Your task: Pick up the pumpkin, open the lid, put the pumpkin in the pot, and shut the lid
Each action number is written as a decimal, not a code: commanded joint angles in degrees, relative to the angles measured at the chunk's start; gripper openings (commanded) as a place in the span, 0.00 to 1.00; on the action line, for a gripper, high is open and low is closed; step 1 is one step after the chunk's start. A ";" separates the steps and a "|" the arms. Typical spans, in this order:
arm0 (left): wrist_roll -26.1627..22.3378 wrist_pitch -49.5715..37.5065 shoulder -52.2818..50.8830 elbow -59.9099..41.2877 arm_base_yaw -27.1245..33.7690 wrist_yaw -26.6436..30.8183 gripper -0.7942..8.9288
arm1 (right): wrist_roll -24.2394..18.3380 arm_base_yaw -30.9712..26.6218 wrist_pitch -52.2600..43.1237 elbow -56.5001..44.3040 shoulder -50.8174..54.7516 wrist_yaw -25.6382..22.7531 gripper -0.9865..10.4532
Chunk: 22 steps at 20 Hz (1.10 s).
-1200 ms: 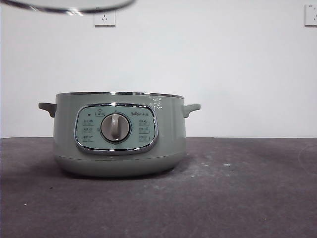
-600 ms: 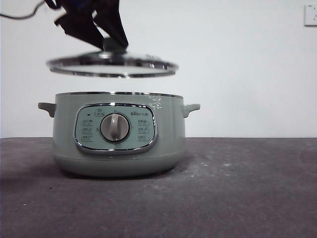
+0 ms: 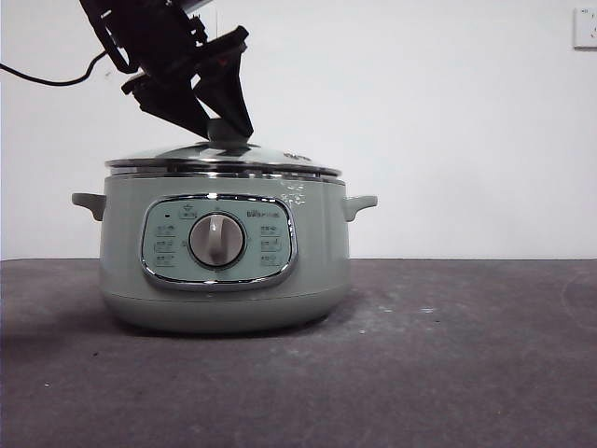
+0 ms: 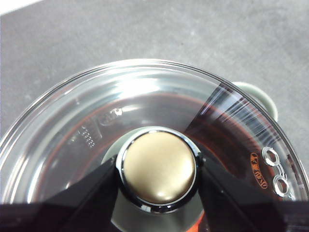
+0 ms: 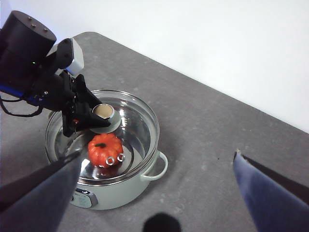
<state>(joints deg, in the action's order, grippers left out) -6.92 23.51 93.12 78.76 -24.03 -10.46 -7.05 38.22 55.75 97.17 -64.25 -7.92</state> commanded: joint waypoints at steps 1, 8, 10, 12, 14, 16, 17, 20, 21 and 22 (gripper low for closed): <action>-0.66 -1.90 -0.35 0.42 -0.42 -0.39 0.07 | 0.59 0.00 -0.24 -0.33 0.09 0.07 0.61; -0.66 0.17 -0.33 0.42 -0.66 -0.31 0.07 | 0.59 0.00 -0.24 -0.33 0.09 0.07 0.61; -0.63 0.35 -0.31 0.42 -0.66 -0.33 0.07 | 0.59 0.00 -0.20 -0.33 0.09 0.09 0.61; -0.37 0.81 -0.31 0.42 -0.68 -0.33 0.13 | 0.61 0.00 0.44 -0.33 0.07 0.31 0.61; -0.17 1.44 -0.31 0.42 -0.68 -0.31 0.46 | 0.66 0.00 1.99 -0.33 0.07 0.48 0.61; -0.17 2.40 -0.33 0.42 -0.66 -0.31 0.63 | 1.18 0.07 4.33 -0.33 0.07 0.57 0.61; -0.17 3.15 -0.46 0.42 -0.66 -0.31 0.63 | 1.22 0.07 5.55 -0.33 0.07 1.18 0.61; -0.17 4.09 -1.75 0.42 -0.66 -0.31 0.63 | 2.64 0.07 8.46 -0.33 0.07 6.47 0.61; -0.17 4.28 -2.47 0.42 -0.66 -0.31 0.63 | 2.73 0.07 9.11 -0.33 0.07 7.26 0.61; -0.17 4.87 -3.76 0.44 -0.66 -0.31 0.63 | 2.89 0.07 9.94 -0.33 0.07 8.20 0.61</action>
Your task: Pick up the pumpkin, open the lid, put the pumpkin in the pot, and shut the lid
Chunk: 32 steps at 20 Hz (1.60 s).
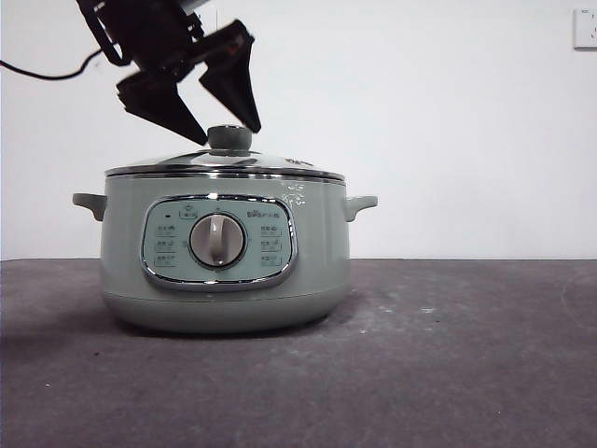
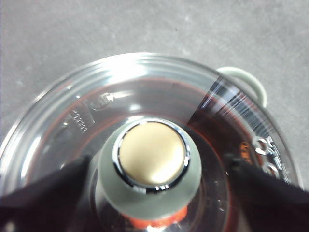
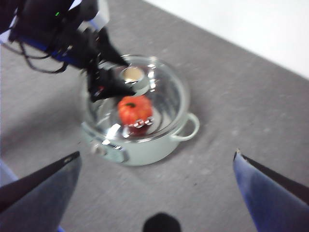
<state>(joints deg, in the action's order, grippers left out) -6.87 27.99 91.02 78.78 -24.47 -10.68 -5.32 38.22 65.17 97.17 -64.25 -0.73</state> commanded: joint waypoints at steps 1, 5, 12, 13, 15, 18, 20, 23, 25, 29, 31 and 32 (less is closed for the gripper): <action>-0.20 1.18 -2.91 0.44 -0.22 -0.11 0.63 | 1.51 0.11 1.27 -0.33 0.07 1.29 0.61; -0.20 9.46 -11.63 0.44 -0.24 -0.59 0.63 | 2.47 0.11 4.81 -0.33 -0.02 7.13 0.61; 0.85 26.84 -28.94 0.44 -0.24 -7.78 0.27 | 2.54 0.15 10.32 -0.33 -0.35 14.67 0.46; 0.85 28.00 -30.38 0.44 -0.24 -7.78 0.15 | 2.51 0.15 10.86 -0.33 -0.52 16.41 0.34; 0.87 30.08 -32.87 0.44 -0.24 -7.78 0.07 | 2.19 0.15 11.72 -0.33 -0.59 19.21 0.07; 0.87 32.15 -34.29 0.44 -0.24 -7.78 0.07 | 1.81 0.15 11.61 -0.33 -0.59 19.37 0.08; 0.87 32.61 -34.27 0.44 -0.24 -7.61 0.08 | 2.27 0.15 11.58 -0.33 -0.59 19.26 0.09; 0.85 32.63 -34.16 0.44 -0.22 -7.52 0.08 | 2.25 0.09 11.65 -0.33 -0.24 18.58 0.09; 0.85 32.63 -34.16 0.44 -0.22 -7.52 0.08 | 2.25 0.09 11.67 -0.33 0.02 18.27 0.09; 0.85 32.59 -34.16 0.44 -0.22 -7.54 0.08 | 2.25 0.09 11.67 -0.33 0.31 18.36 0.09; 0.85 32.57 -34.16 0.44 -0.22 -7.52 0.08 | 2.25 0.09 11.67 -0.33 0.31 18.34 0.09; 0.85 32.57 -34.16 0.44 -0.22 -7.52 0.08 | 2.25 0.09 11.67 -0.33 0.31 18.36 0.09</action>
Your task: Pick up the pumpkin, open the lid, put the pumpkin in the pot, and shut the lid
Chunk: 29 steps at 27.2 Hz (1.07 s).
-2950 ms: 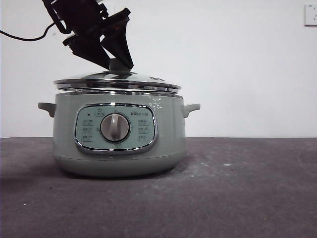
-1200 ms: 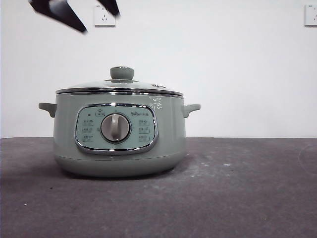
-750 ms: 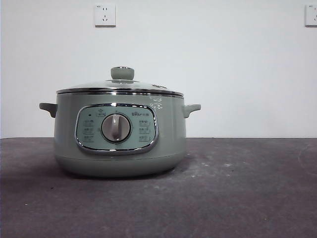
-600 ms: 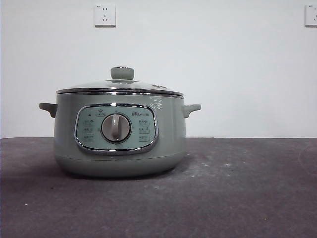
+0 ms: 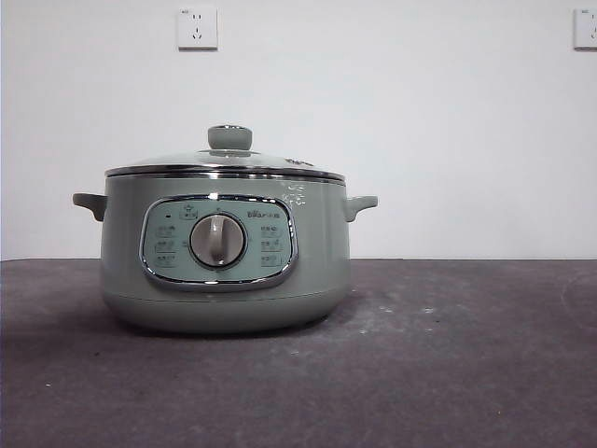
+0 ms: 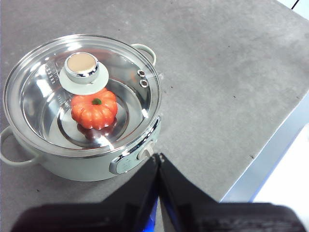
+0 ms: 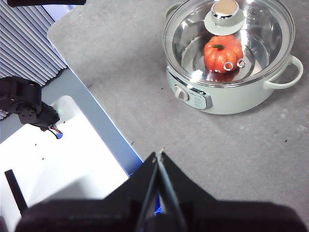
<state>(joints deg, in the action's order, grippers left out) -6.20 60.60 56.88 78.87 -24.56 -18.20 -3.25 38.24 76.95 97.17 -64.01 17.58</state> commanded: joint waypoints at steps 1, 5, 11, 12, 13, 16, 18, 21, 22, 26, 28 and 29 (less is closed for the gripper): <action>0.15 -0.17 -0.02 0.35 -0.13 0.02 0.08 | 0.17 0.07 -0.11 -0.33 0.07 0.04 0.09; -4.04 -4.37 -1.49 -0.04 2.23 5.31 0.08 | 0.17 0.07 -0.13 -0.33 0.07 0.04 0.09; -5.44 -35.82 -15.91 -20.70 16.72 3.28 0.08 | 0.17 0.07 -0.13 -0.33 0.07 0.04 0.09; -5.44 -42.53 -19.54 -27.15 18.53 3.43 0.08 | 0.17 0.07 -0.11 -0.33 0.07 0.04 0.09; -5.44 -47.52 -22.51 -32.33 19.74 3.54 0.08 | 0.17 0.07 -0.11 -0.33 0.07 0.07 0.09; -5.35 -55.54 -28.81 -43.04 21.44 3.58 0.08 | 0.17 0.07 -0.13 -0.33 0.07 0.07 0.09; -4.66 -58.69 -32.96 -49.68 22.18 3.67 0.08 | 0.17 0.07 -0.11 -0.33 0.07 0.04 0.09; -2.82 -60.19 -38.25 -57.66 22.71 5.77 0.08 | 0.17 0.07 -0.11 -0.33 0.07 0.04 0.09; -2.36 -60.19 -39.56 -59.67 22.77 6.36 0.08 | 0.17 0.07 -0.11 -0.33 0.13 0.04 0.09; -0.74 -60.17 -44.41 -66.95 22.77 8.20 0.08 | 0.17 0.07 -0.11 -0.33 0.44 0.07 0.09; 0.20 -60.17 -46.27 -69.72 22.77 9.20 0.08 | 0.17 0.07 -0.11 -0.33 0.59 0.07 0.09; 0.61 -60.17 -47.08 -71.04 22.77 9.42 0.08 | 0.17 0.07 -0.11 -0.33 0.59 0.07 0.09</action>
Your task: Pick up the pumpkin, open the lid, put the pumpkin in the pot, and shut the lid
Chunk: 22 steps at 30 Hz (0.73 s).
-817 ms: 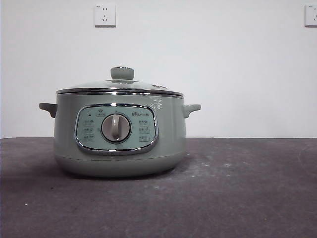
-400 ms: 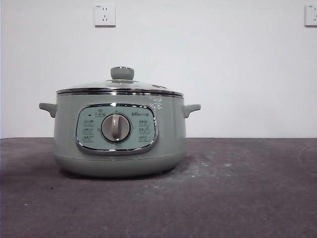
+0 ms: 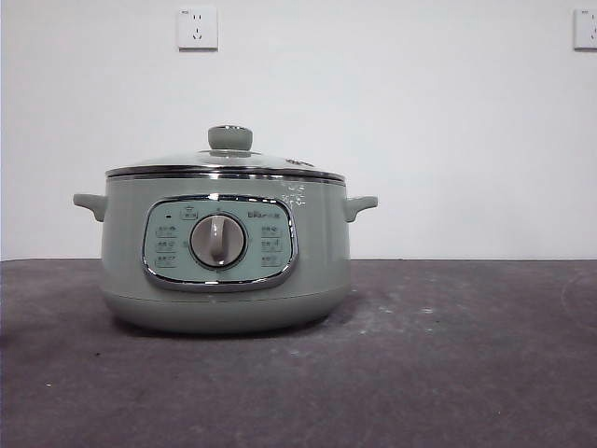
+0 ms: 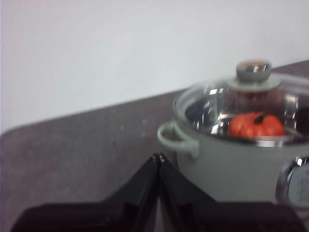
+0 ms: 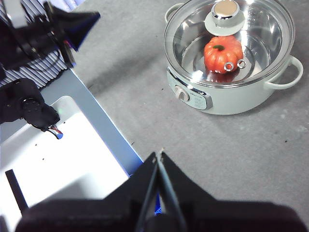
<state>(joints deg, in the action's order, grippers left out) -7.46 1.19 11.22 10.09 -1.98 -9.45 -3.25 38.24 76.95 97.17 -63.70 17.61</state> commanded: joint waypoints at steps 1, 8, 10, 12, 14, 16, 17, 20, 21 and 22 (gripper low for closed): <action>1.95 -0.81 -2.21 -3.43 0.20 0.70 0.08 | 0.17 0.07 -0.11 -0.33 0.28 0.04 0.09; 3.04 -0.66 -5.97 -8.17 0.17 1.79 0.08 | 0.17 0.07 -0.11 -0.33 0.42 0.04 0.09; 3.17 -0.15 -6.73 -9.03 0.20 2.01 0.08 | 0.17 0.07 -0.11 -0.33 0.39 0.04 0.09; 3.17 1.22 -7.37 -9.44 0.20 2.01 0.08 | 0.17 0.07 -0.11 -0.33 0.39 0.04 0.09; 3.17 2.45 -7.89 -9.73 0.20 1.99 0.08 | 0.17 0.07 -0.11 -0.33 0.39 0.04 0.09; 3.17 4.00 -8.46 -9.88 0.20 1.99 0.08 | 0.17 0.07 -0.09 -0.33 0.39 0.04 0.09; 3.17 4.76 -8.68 -9.88 0.20 1.99 0.08 | 0.17 0.07 -0.11 -0.33 0.39 0.04 0.09; 3.15 7.67 -9.92 -9.88 0.20 2.01 0.08 | 0.17 0.07 -0.11 -0.33 0.39 0.04 0.09; 3.17 8.50 -10.27 -9.88 0.22 1.99 0.08 | 0.17 0.07 -0.09 -0.33 0.39 0.02 0.09; 3.17 9.44 -10.78 -9.88 0.20 1.99 0.08 | 0.17 0.07 -0.09 -0.33 0.39 0.04 0.09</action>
<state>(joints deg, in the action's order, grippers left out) -4.82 10.17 0.89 1.06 -1.98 -7.62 -3.25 38.24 76.97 97.17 -63.48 17.61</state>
